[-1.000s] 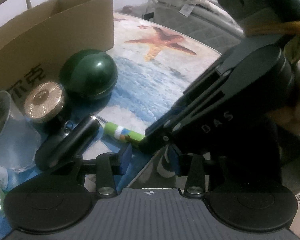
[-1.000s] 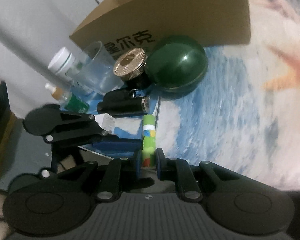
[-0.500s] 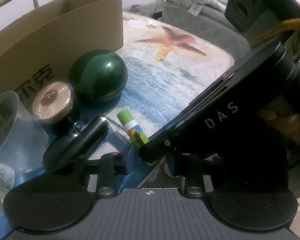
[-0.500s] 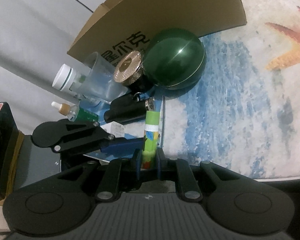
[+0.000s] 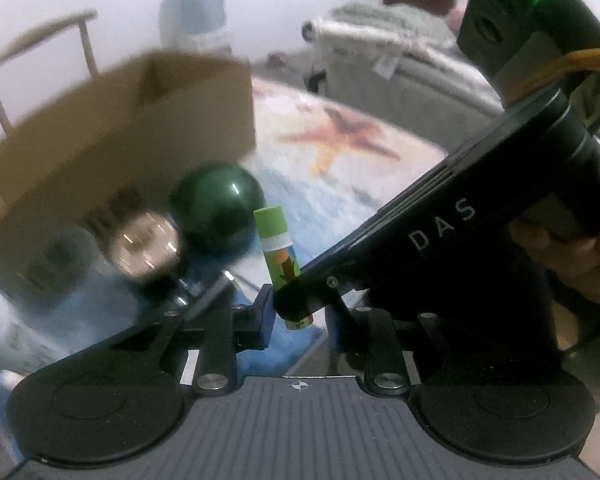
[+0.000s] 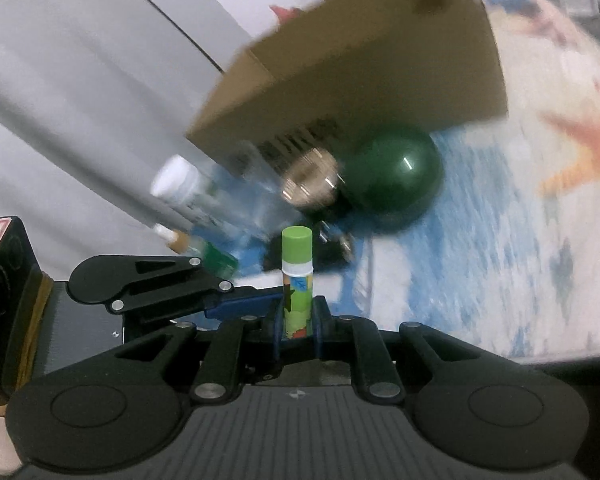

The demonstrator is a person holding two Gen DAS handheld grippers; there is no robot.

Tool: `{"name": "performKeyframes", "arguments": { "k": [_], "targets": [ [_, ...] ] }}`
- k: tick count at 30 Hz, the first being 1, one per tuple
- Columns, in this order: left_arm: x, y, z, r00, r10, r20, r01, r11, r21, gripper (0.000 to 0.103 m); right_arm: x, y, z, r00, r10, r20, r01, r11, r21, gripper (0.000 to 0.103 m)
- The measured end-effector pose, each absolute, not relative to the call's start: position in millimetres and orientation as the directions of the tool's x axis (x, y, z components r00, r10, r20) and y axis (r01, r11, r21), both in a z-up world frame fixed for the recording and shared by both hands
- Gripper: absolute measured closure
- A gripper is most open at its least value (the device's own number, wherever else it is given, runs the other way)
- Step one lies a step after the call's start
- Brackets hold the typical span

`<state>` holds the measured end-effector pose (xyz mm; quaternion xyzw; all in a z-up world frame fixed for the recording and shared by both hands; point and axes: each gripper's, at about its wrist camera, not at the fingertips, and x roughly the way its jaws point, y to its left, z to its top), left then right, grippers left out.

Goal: Organize rigid objects
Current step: 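Lift the glue stick with the right gripper and release it into the cardboard box, then move the right gripper beside the green ball and grasp the small black cylinder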

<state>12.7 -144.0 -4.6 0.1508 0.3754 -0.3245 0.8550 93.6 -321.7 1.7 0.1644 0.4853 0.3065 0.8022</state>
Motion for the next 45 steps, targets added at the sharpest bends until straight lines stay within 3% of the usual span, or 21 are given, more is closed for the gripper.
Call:
{"name": "performKeyframes", "arguments": {
  "k": [10, 15, 22, 28, 30, 40, 45],
  "targets": [
    [52.0, -120.4, 77.0, 0.688, -0.37, -0.625, 0.587, 0.789, 0.179, 0.078, 149.8, -281.7, 92.4, 0.427, 0.695, -0.578, -0.51, 0.713, 0.481, 0.087],
    [128.9, -109.1, 80.5, 0.622, -0.318, -0.716, 0.571, 0.809, 0.137, 0.078, 228.6, -256.4, 89.2, 0.356, 0.703, -0.616, -0.466, 0.705, 0.535, 0.087],
    [234.8, -89.5, 41.8, 0.45, -0.269, -0.852, 0.492, 0.87, -0.015, 0.078, 334.3, -226.2, 46.0, 0.229, 0.661, -0.715, -0.305, 0.746, 0.592, 0.087],
    [257.5, -90.8, 24.7, 0.486, -0.168, -0.858, 0.414, 0.908, 0.057, 0.07, 374.8, -218.7, 20.8, 0.241, 0.63, -0.738, -0.195, 0.777, 0.599, 0.085],
    [254.4, -82.3, 30.5, 0.5, -0.168, -0.849, 0.397, 0.916, 0.052, 0.06, 373.8, -224.4, 21.2, 0.262, 0.635, -0.727, -0.186, 0.772, 0.607, 0.084],
    [173.2, -46.7, 105.8, 0.665, -0.256, -0.701, 0.372, 0.928, 0.014, 0.051, 265.9, -293.9, 85.0, 0.418, 0.7, -0.579, -0.273, 0.705, 0.655, 0.083],
    [119.3, -41.9, 109.4, 0.677, -0.342, -0.652, 0.436, 0.9, -0.02, 0.049, 192.1, -337.0, 87.0, 0.479, 0.704, -0.525, -0.266, 0.686, 0.677, 0.083]
  ]
}}
